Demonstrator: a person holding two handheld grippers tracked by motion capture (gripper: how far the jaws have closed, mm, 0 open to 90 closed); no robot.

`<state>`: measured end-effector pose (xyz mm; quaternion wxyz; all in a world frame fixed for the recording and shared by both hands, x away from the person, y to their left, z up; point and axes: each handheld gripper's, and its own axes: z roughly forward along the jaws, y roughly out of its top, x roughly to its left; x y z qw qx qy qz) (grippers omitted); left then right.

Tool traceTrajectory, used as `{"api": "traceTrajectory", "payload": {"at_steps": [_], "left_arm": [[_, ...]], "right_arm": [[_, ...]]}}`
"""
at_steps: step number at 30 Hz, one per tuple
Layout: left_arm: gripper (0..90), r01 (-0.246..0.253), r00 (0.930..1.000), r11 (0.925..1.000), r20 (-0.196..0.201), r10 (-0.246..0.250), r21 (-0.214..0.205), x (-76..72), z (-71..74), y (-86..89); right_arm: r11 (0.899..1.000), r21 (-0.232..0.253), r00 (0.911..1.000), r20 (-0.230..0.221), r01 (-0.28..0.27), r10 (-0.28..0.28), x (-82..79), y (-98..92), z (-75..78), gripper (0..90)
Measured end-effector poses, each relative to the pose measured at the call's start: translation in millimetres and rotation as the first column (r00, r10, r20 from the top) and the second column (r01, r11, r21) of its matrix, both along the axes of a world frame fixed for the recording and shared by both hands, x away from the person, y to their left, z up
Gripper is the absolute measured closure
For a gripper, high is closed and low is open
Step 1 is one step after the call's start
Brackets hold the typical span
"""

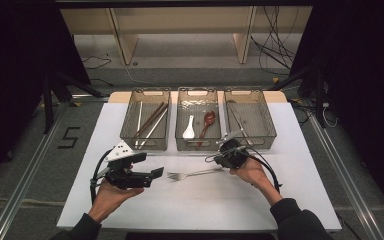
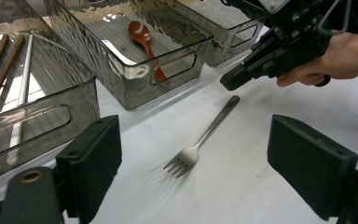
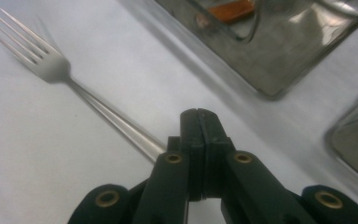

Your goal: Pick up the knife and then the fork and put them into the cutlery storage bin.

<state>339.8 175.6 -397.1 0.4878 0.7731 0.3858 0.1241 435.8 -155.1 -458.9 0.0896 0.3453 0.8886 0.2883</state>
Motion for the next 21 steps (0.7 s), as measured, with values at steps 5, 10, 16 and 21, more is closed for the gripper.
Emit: {"api": "traceTrajectory", "payload": {"at_steps": [5,10,16,21], "left_arm": [[17.2,0.0,1.0,1.0,-0.001,0.0,-0.001,0.0,-0.3,0.1],[17.2,0.0,1.0,1.0,-0.001,0.0,0.001,-0.1,-0.3,-0.1],[17.2,0.002,1.0,1.0,-0.004,-0.002,0.002,-0.1,-0.7,-0.9],[17.2,0.0,1.0,1.0,-0.005,0.0,0.003,0.0,-0.9,-0.8]], "right_arm": [[1.0,-0.025,0.9998,-0.02,-0.003,0.002,2.5,4.3,-8.8,90.0],[0.999,-0.045,0.9991,-0.042,-0.003,0.001,2.6,4.9,-13.1,90.0],[0.999,-0.049,0.9991,-0.042,-0.004,0.002,3.4,5.3,-13.3,90.0],[0.998,-0.054,0.9958,-0.091,-0.021,0.016,1.1,4.9,-10.6,90.0]]}}
